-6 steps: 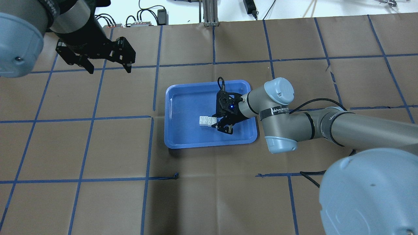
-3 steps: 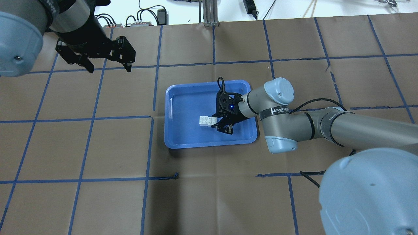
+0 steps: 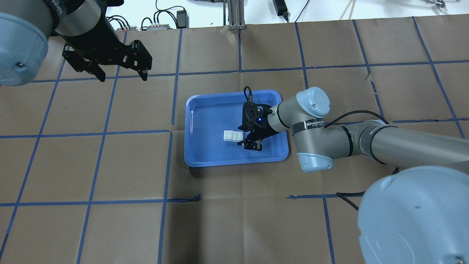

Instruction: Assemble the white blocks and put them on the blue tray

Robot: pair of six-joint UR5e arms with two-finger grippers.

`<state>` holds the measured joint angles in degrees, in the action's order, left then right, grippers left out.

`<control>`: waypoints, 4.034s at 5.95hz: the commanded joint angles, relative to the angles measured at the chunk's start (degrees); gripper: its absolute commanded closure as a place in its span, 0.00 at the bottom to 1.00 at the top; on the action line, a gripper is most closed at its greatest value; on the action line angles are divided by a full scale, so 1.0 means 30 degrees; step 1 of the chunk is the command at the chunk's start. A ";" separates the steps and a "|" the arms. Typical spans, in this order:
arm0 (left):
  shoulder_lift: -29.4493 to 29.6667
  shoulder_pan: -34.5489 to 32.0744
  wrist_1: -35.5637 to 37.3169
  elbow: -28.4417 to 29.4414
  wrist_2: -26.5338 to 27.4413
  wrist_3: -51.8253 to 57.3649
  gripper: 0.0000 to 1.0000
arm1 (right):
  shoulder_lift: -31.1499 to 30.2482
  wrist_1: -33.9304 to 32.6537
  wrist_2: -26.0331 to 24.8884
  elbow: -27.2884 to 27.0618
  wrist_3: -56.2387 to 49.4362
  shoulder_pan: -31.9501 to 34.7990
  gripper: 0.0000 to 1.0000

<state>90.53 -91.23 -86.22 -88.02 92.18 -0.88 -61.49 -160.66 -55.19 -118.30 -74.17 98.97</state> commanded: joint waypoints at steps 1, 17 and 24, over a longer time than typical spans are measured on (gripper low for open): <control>0.0000 0.0000 0.0000 0.0013 0.0034 0.0000 0.01 | -0.0186 0.0028 -0.0292 0.0204 0.0056 -0.0001 0.00; 0.0000 0.0029 0.0000 0.0042 0.0006 0.0029 0.01 | -0.8827 2.6333 -1.0837 1.1221 2.2932 -0.4102 0.00; 0.0000 0.0029 0.0000 0.0072 0.0035 0.0029 0.01 | -0.9153 2.6336 -1.1690 1.1134 2.5985 -0.3106 0.00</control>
